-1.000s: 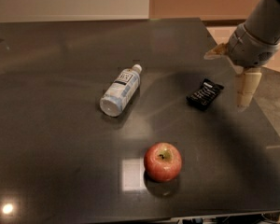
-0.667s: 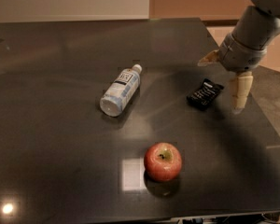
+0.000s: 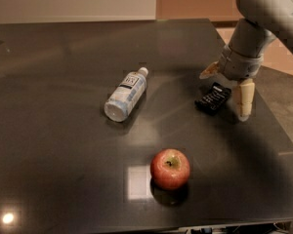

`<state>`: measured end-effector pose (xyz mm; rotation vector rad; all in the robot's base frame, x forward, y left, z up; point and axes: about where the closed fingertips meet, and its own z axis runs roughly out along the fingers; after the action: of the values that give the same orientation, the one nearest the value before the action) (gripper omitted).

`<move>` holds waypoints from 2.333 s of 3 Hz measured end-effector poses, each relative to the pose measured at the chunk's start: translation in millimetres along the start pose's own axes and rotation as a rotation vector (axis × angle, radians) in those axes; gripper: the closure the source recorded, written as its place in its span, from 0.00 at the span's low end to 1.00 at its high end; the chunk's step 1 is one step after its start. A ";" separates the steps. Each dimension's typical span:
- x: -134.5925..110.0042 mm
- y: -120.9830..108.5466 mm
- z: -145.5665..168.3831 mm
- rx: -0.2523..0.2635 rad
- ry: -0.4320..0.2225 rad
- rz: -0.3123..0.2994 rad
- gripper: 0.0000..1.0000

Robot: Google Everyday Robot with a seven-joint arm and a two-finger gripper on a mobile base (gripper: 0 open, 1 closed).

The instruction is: Move rxbar chocolate near blue plastic bottle

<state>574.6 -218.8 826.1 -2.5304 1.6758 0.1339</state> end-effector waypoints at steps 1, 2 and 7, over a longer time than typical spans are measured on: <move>-0.9 -4.4 8.0 -0.030 -0.013 -0.023 0.00; -0.3 -9.4 10.3 -0.041 -0.033 -0.023 0.16; -10.8 -20.3 -15.4 0.004 -0.107 0.013 1.00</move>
Offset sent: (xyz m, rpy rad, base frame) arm -0.0099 -0.0003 -0.0040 0.0129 0.1519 0.0408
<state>589.3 -203.2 843.6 -2.4627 1.6511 0.2618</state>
